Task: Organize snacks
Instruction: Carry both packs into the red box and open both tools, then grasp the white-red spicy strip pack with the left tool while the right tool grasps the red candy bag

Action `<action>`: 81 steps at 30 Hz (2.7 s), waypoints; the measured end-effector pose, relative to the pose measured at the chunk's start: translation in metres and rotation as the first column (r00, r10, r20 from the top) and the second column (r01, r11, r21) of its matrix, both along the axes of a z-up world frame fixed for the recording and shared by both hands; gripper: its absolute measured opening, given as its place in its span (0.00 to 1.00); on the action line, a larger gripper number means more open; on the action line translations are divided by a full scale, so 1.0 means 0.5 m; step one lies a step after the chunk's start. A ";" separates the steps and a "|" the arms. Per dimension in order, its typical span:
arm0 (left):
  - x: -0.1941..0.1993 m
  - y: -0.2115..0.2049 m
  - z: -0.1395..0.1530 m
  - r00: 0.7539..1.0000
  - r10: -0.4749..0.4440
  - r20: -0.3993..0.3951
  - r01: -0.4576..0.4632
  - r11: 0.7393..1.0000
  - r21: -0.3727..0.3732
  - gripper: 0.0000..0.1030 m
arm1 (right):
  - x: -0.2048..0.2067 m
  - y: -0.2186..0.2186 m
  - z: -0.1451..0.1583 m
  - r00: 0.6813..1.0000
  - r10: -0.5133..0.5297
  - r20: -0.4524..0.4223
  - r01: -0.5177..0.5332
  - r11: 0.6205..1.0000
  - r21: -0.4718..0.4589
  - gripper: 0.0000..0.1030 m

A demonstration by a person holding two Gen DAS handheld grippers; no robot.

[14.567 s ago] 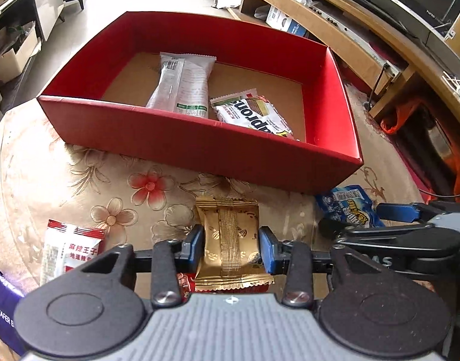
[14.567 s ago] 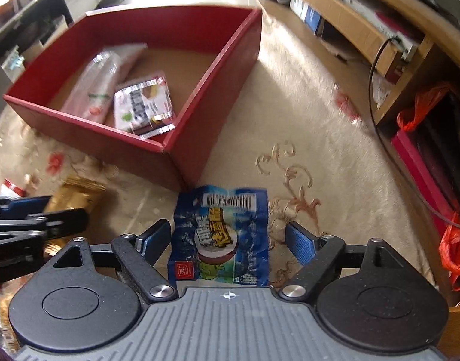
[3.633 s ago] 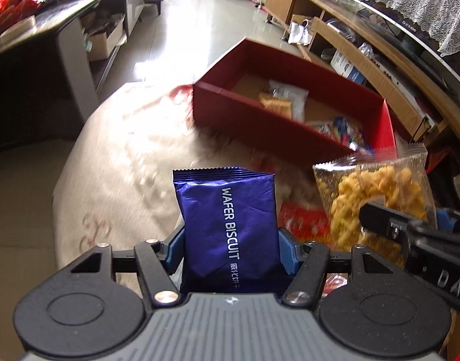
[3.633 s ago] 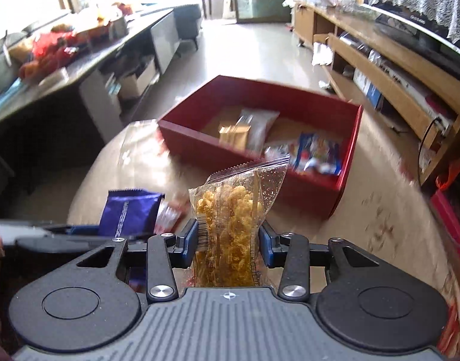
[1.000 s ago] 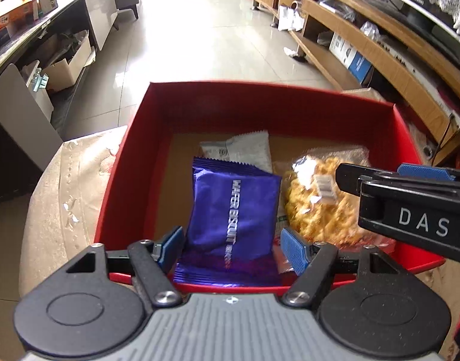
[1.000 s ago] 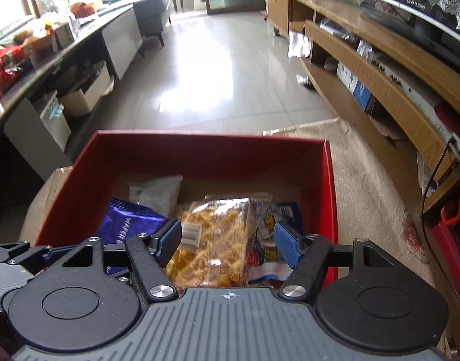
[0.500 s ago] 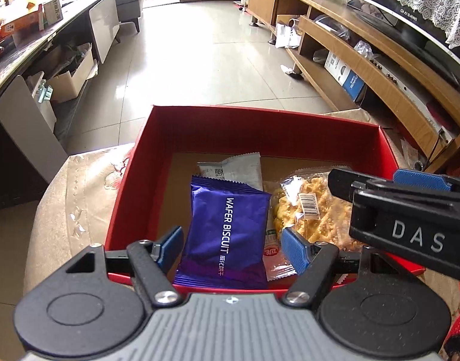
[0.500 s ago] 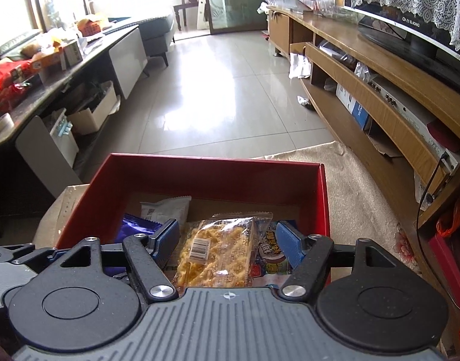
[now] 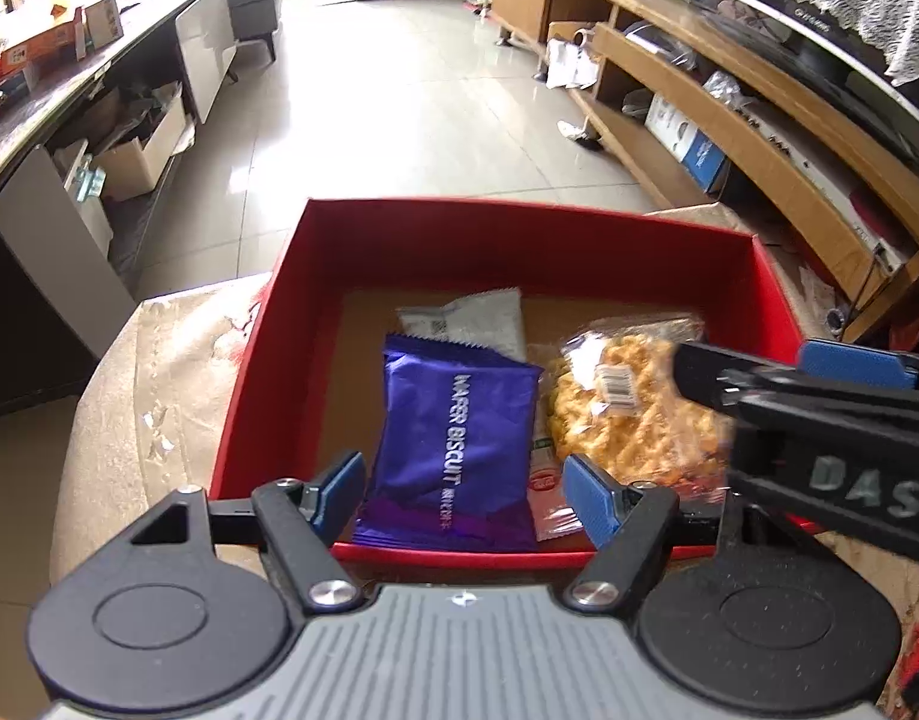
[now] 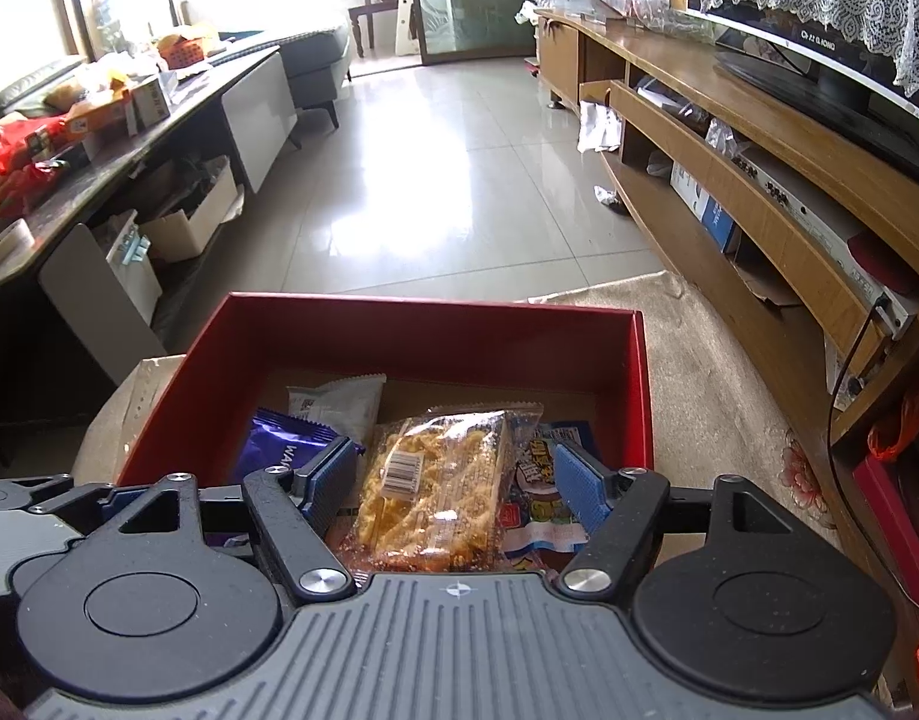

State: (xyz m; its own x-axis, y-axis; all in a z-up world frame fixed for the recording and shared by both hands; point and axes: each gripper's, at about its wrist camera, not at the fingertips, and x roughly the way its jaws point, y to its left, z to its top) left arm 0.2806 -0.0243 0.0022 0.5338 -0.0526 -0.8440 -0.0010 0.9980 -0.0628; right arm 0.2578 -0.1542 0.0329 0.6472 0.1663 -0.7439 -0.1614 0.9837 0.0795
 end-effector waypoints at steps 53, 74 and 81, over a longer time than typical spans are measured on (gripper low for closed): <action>-0.166 0.115 -0.126 0.983 0.062 -0.174 -0.060 0.998 0.022 0.75 | -0.175 0.011 -0.039 0.986 0.064 -0.154 -0.059 0.998 0.035 0.83; -0.218 0.137 -0.107 0.983 0.026 -0.181 -0.031 0.999 -0.026 0.50 | -0.120 0.113 -0.156 0.948 0.072 -0.311 -0.091 0.995 -0.047 0.84; -0.210 0.119 -0.117 0.987 0.000 -0.160 0.005 0.999 0.036 0.56 | -0.122 0.139 -0.182 0.956 0.090 -0.280 -0.129 0.984 -0.123 0.85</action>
